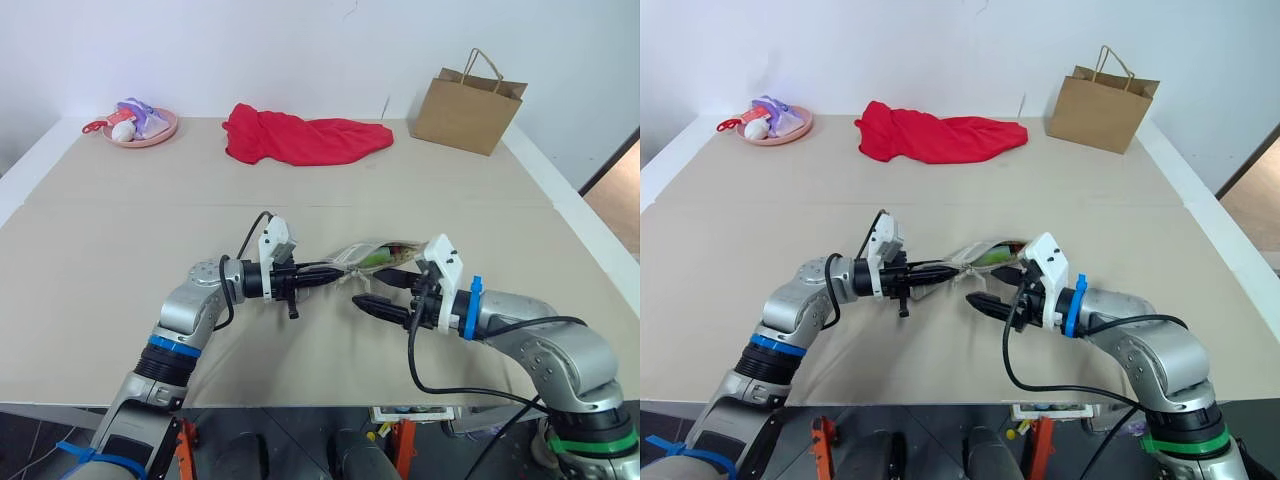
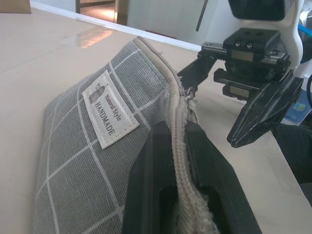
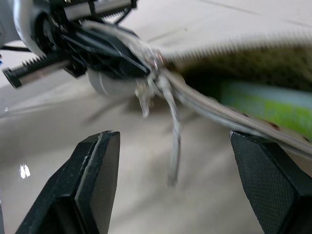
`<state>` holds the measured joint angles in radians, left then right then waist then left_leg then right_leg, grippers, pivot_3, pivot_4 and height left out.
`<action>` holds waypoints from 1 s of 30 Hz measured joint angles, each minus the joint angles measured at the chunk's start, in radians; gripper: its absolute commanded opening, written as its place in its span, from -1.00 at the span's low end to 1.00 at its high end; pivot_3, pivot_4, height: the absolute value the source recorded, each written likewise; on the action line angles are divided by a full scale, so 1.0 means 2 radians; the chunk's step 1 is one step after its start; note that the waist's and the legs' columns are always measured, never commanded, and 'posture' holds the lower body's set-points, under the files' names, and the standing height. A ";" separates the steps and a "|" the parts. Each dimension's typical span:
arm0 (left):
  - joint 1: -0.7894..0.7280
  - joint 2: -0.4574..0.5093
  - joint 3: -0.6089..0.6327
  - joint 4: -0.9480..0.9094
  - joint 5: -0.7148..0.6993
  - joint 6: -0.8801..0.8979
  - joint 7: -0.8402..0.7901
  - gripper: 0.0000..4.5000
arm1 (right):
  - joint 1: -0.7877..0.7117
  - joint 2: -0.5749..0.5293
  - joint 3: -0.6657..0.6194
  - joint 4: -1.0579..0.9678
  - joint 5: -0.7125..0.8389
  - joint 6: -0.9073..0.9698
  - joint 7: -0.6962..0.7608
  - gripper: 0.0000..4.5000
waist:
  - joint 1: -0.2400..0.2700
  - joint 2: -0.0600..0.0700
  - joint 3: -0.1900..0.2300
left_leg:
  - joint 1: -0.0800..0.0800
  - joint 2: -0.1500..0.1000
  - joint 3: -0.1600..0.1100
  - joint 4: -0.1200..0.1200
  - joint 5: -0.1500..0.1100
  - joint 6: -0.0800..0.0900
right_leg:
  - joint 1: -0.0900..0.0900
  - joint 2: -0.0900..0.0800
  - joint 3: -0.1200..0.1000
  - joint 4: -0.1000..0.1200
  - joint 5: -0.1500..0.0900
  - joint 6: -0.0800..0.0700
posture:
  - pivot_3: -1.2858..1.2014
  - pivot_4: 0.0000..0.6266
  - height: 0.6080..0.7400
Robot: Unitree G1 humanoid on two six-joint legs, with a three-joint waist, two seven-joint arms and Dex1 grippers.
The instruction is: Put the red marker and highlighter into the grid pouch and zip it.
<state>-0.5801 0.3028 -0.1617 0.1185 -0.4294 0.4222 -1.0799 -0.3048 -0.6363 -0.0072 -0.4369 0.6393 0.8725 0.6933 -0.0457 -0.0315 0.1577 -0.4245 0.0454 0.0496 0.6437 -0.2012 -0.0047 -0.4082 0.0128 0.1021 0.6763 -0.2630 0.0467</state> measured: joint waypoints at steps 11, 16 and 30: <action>0.000 0.000 0.000 0.000 0.000 -0.001 0.002 -1.00 | -0.014 -0.008 0.011 0.013 -0.007 -0.017 0.033 -0.95 | 0.000 0.000 0.000 | 0.000 0.000 0.000 0.000 0.000 0.000 | 0.000 0.000 0.000 0.000 0.000 0.000 | 0.03 -0.52 1.00; 0.000 0.000 0.000 0.000 0.000 -0.001 0.002 -1.00 | -0.012 -0.017 0.011 0.013 -0.005 -0.024 0.049 -0.95 | 0.000 0.000 0.000 | 0.000 0.000 0.000 0.000 0.000 0.000 | 0.000 0.000 0.000 0.000 0.000 0.000 | 0.03 -0.52 1.00; 0.002 0.002 -0.005 -0.006 -0.001 -0.001 0.001 -1.00 | 0.013 -0.138 -0.067 0.133 -0.079 -0.099 0.067 -0.95 | 0.001 0.000 0.000 | 0.000 -0.001 0.001 0.000 0.000 0.000 | 0.000 -0.001 0.000 0.000 0.000 0.000 | 0.03 -0.52 1.00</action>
<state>-0.5757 0.3062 -0.1719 0.1060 -0.4308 0.4197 -1.0773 -0.2785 -0.9120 -0.1418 -0.1704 0.4809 0.6749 0.8273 -0.0429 -0.0317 0.1578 -0.4248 0.0440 0.0508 0.6428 -0.2014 -0.0046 -0.4082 0.0113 0.1021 0.6755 -0.2639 0.0475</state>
